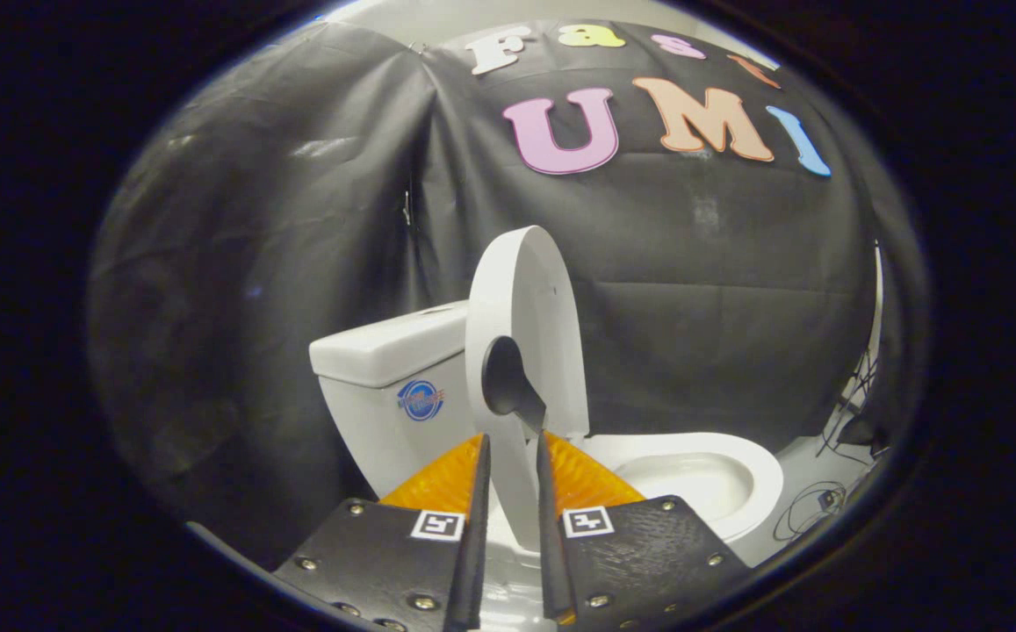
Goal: Open the toilet lid.
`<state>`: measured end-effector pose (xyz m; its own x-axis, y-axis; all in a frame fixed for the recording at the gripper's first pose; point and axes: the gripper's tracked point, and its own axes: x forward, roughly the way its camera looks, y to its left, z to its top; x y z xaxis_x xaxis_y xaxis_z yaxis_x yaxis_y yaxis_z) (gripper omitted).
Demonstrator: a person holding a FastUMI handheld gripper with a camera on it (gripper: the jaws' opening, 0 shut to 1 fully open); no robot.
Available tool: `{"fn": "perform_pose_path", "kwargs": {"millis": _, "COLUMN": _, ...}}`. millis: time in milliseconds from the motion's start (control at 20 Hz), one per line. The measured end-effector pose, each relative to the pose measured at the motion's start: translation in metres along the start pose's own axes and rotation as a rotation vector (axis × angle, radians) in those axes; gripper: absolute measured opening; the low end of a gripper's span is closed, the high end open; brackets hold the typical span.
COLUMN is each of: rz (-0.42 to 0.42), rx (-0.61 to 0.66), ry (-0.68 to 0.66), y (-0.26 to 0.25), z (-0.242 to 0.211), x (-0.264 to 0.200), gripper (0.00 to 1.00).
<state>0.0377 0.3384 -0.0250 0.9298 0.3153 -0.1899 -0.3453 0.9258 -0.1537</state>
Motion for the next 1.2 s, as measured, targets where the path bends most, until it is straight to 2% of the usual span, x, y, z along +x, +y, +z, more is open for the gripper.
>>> {"fn": "perform_pose_path", "kwargs": {"millis": 250, "rz": 0.013, "rx": 0.001, "ry": -0.015, "y": -0.003, "z": 0.010, "x": -0.011, "gripper": 0.27}}
{"fn": "perform_pose_path", "kwargs": {"millis": 500, "rz": 0.028, "rx": -0.056, "ry": -0.020, "y": -0.010, "z": 0.012, "x": -0.019, "gripper": 0.27}}
{"fn": "perform_pose_path", "kwargs": {"millis": 650, "rz": 0.018, "rx": -0.075, "ry": -0.024, "y": -0.021, "z": 0.013, "x": -0.025, "gripper": 0.38}}
{"fn": "perform_pose_path", "kwargs": {"millis": 700, "rz": 0.008, "rx": -0.071, "ry": -0.025, "y": -0.027, "z": 0.013, "x": -0.027, "gripper": 0.45}}
{"fn": "perform_pose_path", "kwargs": {"millis": 800, "rz": -0.004, "rx": -0.047, "ry": -0.039, "y": -0.040, "z": 0.018, "x": -0.031, "gripper": 0.48}}
{"fn": "perform_pose_path", "kwargs": {"millis": 1150, "rz": -0.091, "rx": 0.045, "ry": -0.040, "y": -0.113, "z": 0.020, "x": -0.048, "gripper": 0.99}}
{"fn": "perform_pose_path", "kwargs": {"millis": 1200, "rz": -0.110, "rx": 0.056, "ry": -0.041, "y": -0.126, "z": 0.019, "x": -0.050, "gripper": 0.99}}
